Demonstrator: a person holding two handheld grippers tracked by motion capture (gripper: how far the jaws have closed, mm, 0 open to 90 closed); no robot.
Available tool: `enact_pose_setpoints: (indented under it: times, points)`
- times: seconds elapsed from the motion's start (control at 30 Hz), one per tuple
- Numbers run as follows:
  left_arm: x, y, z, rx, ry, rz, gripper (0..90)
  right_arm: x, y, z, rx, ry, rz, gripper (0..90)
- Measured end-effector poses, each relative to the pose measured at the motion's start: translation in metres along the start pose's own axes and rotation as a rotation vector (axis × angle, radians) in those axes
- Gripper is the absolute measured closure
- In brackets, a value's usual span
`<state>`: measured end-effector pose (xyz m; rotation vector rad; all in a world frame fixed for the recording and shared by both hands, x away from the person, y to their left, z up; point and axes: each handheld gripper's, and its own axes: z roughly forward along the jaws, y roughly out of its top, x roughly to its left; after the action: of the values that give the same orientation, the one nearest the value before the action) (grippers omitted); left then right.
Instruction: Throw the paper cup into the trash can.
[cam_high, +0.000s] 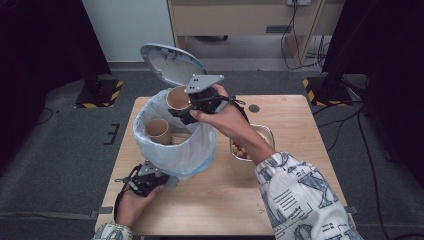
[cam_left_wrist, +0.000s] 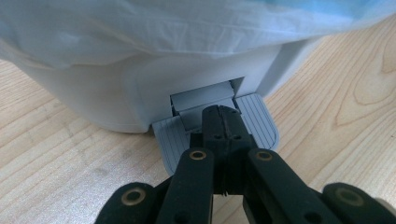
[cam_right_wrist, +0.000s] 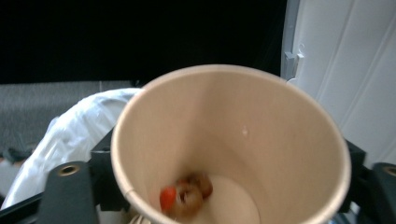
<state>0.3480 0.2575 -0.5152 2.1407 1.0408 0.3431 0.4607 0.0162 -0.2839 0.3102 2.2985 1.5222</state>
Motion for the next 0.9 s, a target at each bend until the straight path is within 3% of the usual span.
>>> enact_pose_setpoints:
  times: [0.13,0.9]
  points:
    - [0.0,0.0,0.0,0.0,0.0,0.001,90.0,0.003,-0.001,0.004,-0.001,0.01,0.014,12.9]
    - [0.0,0.0,0.0,0.0,0.001,0.003,90.0,-0.001,-0.014,-0.001,0.037,-0.003,0.046,13.3]
